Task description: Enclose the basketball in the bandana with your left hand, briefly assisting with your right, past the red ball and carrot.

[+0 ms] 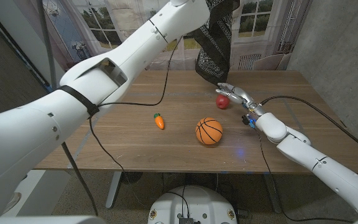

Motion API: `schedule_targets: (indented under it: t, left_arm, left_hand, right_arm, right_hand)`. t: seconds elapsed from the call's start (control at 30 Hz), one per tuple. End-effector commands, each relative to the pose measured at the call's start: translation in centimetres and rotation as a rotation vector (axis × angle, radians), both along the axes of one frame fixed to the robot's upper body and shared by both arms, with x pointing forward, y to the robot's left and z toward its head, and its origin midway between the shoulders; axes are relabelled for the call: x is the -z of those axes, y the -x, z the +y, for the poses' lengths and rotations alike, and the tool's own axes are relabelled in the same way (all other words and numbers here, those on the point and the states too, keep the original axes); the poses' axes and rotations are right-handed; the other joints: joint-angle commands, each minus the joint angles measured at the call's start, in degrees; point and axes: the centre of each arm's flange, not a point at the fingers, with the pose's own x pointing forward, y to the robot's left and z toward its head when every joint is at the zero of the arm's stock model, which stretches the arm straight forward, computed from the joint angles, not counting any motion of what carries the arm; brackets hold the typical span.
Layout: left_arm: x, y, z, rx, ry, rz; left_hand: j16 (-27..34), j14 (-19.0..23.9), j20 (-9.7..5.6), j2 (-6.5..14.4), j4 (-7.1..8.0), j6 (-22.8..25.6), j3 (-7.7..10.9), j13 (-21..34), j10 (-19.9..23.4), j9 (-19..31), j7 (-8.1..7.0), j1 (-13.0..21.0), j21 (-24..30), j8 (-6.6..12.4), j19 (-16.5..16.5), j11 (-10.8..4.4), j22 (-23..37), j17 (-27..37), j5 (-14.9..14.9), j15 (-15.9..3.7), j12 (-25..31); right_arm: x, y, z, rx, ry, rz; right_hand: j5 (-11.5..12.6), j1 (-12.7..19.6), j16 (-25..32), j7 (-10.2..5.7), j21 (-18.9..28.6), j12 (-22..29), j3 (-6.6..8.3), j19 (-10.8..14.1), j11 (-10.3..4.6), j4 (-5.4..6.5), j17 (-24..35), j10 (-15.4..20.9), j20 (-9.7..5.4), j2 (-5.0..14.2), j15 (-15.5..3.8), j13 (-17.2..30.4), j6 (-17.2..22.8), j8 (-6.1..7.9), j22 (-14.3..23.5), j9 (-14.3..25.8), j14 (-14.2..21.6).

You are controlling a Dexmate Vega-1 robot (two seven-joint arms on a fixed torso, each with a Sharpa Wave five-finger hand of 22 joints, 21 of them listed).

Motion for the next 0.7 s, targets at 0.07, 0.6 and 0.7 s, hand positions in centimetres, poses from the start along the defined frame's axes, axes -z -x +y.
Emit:
schedule_targets:
  t: [0.07, 0.6, 0.7]
  left_arm:
    - [-0.22, 1.90, 0.96, -0.026, 0.029, -0.034]
    - [-0.38, 1.49, 1.66, 0.015, 0.037, -0.029]
    - [-0.30, 1.22, 1.36, 0.010, 0.023, -0.028]
  left_hand:
    - [-0.4, 0.6, -0.05, 0.1, -0.42, 3.4, 0.13, 0.1, 0.7, 0.0, 2.82, 0.8, 0.3, 4.59, 0.0, -0.44, 0.1, -0.1, 0.6, -5.04, -0.1]
    - [-0.5, 0.8, 0.01, 0.2, -0.85, 3.4, 0.12, 0.2, 0.8, -0.5, 2.85, 0.4, 0.5, 5.05, -0.1, -0.47, 0.0, -0.1, 0.7, -4.97, -0.4]
    - [-0.5, 0.8, -0.02, 0.2, -0.89, 3.3, 0.11, 0.2, 0.8, -0.6, 2.88, 0.3, 0.6, 5.08, -0.1, -0.48, 0.0, -0.1, 0.8, -4.92, -0.4]
  right_arm:
    - [1.57, -0.21, -0.97, 0.211, -0.201, -0.037]
    - [2.03, -0.54, -1.42, 0.313, -0.250, 0.043]
    - [1.46, -0.50, -0.99, 0.282, -0.175, 0.011]
  right_hand:
    - [0.4, 2.4, 2.6, 0.02, 2.2, 2.0, 0.14, 5.5, -0.06, -0.93, 0.4, 4.3, 0.30, 0.98, -0.72, 0.2, 4.7, 2.03, 0.4, 0.3, 6.2]
    - [0.5, 1.4, 5.3, 2.71, 4.7, 4.3, -3.02, 12.8, 1.30, -0.50, 0.8, 11.8, 1.03, -2.24, -0.72, 0.4, 10.4, 3.34, 0.4, 0.7, 14.9]
    - [0.7, 1.4, 4.9, 2.39, 4.5, 3.8, -3.32, 12.5, 1.42, -0.49, 0.9, 10.3, 1.21, -2.47, -0.65, 0.5, 8.4, 2.30, 0.4, 0.6, 14.0]
